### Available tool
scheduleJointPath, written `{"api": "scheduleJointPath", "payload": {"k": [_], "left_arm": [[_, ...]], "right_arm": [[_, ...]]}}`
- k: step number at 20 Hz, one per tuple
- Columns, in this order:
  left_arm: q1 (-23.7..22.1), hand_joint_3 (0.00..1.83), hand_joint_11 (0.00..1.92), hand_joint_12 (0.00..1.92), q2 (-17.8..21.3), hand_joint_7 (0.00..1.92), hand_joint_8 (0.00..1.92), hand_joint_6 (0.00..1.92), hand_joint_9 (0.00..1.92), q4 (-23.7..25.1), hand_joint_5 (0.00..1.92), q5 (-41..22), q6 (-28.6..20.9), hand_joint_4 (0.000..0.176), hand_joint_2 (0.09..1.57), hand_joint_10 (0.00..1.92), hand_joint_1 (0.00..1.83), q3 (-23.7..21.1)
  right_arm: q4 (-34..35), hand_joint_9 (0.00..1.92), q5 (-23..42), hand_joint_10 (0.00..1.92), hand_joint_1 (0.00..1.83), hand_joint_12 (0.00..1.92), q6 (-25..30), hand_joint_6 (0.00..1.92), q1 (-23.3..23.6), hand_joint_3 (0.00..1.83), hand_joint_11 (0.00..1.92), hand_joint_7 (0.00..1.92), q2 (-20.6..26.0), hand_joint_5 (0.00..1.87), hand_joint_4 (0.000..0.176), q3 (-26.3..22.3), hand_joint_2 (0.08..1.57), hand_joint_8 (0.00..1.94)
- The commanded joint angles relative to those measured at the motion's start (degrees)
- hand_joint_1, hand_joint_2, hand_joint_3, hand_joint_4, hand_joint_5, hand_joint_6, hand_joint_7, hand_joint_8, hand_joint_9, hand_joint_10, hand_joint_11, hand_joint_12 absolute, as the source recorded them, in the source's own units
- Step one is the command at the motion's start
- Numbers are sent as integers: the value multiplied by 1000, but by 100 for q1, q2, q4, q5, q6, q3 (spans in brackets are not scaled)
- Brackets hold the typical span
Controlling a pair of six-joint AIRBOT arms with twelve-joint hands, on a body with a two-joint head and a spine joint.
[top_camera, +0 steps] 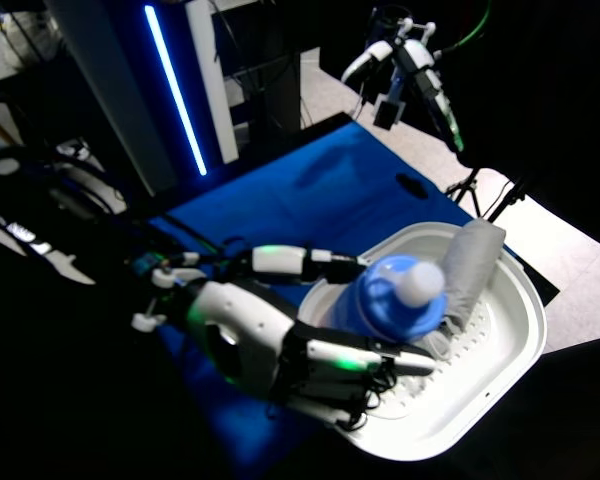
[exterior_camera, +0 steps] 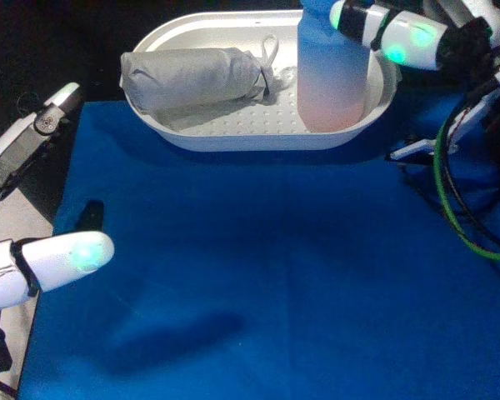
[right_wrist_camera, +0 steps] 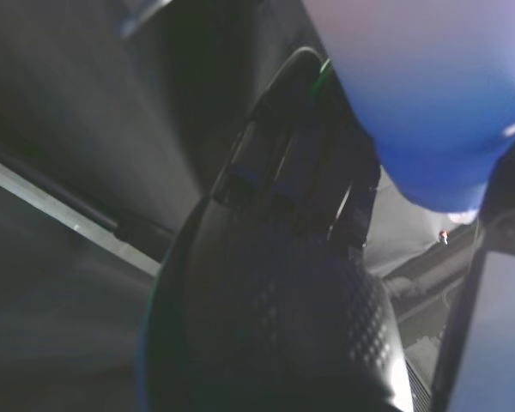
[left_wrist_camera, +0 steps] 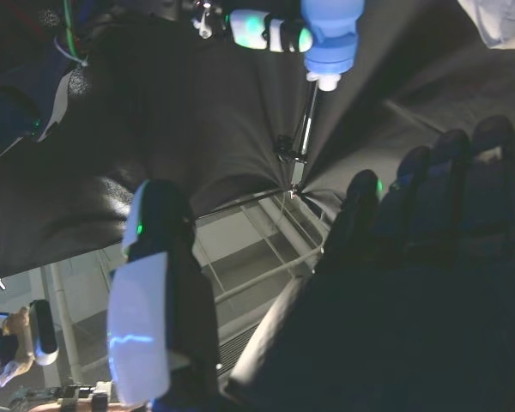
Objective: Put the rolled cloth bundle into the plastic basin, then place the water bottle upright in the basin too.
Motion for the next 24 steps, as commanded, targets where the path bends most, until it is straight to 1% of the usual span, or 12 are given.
{"api": "scheduleJointPath", "payload": {"k": [1, 4, 6, 9, 10, 11, 13, 15, 17, 18, 21, 24], "left_arm": [[-43, 0, 0, 0, -25, 0, 0, 0, 0, 28, 0, -724, -49, 176, 828, 0, 496, -24], [-42, 0, 0, 0, -26, 0, 0, 0, 0, 4, 0, -725, -44, 176, 815, 0, 486, -32], [-39, 0, 0, 0, -26, 0, 0, 0, 0, -16, 0, -723, -41, 176, 813, 0, 471, -32], [-34, 0, 0, 0, -22, 0, 0, 0, 0, -34, 0, -720, -39, 176, 796, 0, 465, -30], [-34, 0, 0, 0, -17, 0, 0, 0, 0, -47, 0, -716, -38, 176, 792, 0, 443, -22], [-34, 0, 0, 0, -4, 0, 0, 0, 0, -63, 0, -716, -38, 176, 792, 0, 441, -15], [-34, 12, 0, 0, 45, 0, 0, 3, 0, -91, 7, -734, -36, 176, 843, 0, 537, -2], [-35, 10, 0, 0, 106, 0, 0, 1, 0, -120, 9, -756, -21, 176, 855, 0, 569, 12], [-35, 6, 0, 0, 177, 0, 0, 2, 0, -165, 11, -813, 25, 176, 854, 0, 564, 8], [-34, 7, 0, 0, 205, 0, 0, 2, 0, -196, 12, -854, 45, 176, 858, 0, 568, 3], [-26, 2, 0, 0, 199, 0, 0, 3, 0, -242, 19, -908, 63, 176, 857, 0, 543, -24], [-16, 0, 0, 0, 199, 0, 0, 7, 0, -249, 35, -972, 65, 176, 854, 0, 559, -39]], "right_arm": [[-86, 569, 730, 22, 735, 1069, 90, 0, 32, 0, 83, 529, 58, 246, 99, -35, 1107, 1], [-279, 512, 761, 0, 721, 1045, 89, 1, -4, 0, 24, 483, 215, 219, 105, -235, 1086, 0], [-417, 488, 796, 1, 722, 811, 89, 1, -36, 0, 126, 454, 319, 193, 95, -376, 1086, 1], [-583, 409, 897, 0, 714, 717, 87, 0, -92, 0, 50, 395, 564, 162, 125, -660, 1076, 0], [-666, 361, 990, 0, 710, 697, 87, 0, -146, 0, 9, 370, 697, 145, 146, -798, 1078, 0], [-714, 329, 1074, 2, 706, 639, 86, 0, -197, 0, 1, 359, 802, 137, 158, -912, 1076, 0], [-767, 255, 1364, 0, 664, 507, 53, 0, -412, 0, 0, 279, 1116, 100, 175, -1250, 1078, 0], [-775, 242, 1535, 0, 629, 469, -238, 4, -531, 0, 0, 267, 1409, 92, 176, -1558, 1067, 1], [-782, 187, 1631, 1, 696, 258, -539, 2, -638, 0, 0, 263, 1740, 121, 176, -1872, 1054, 2], [-784, 191, 1706, 2, 702, 225, -685, 1, -723, 2, 0, 271, 1934, 122, 176, -2047, 1064, 2], [-764, 222, 1732, 1, 681, 381, -792, 1, -755, 1, 0, 283, 2018, 111, 173, -2094, 1077, 0], [-742, 194, 1831, 0, 661, 216, -793, 0, -756, 0, 0, 232, 2075, 79, 172, -2167, 1035, 1]]}}
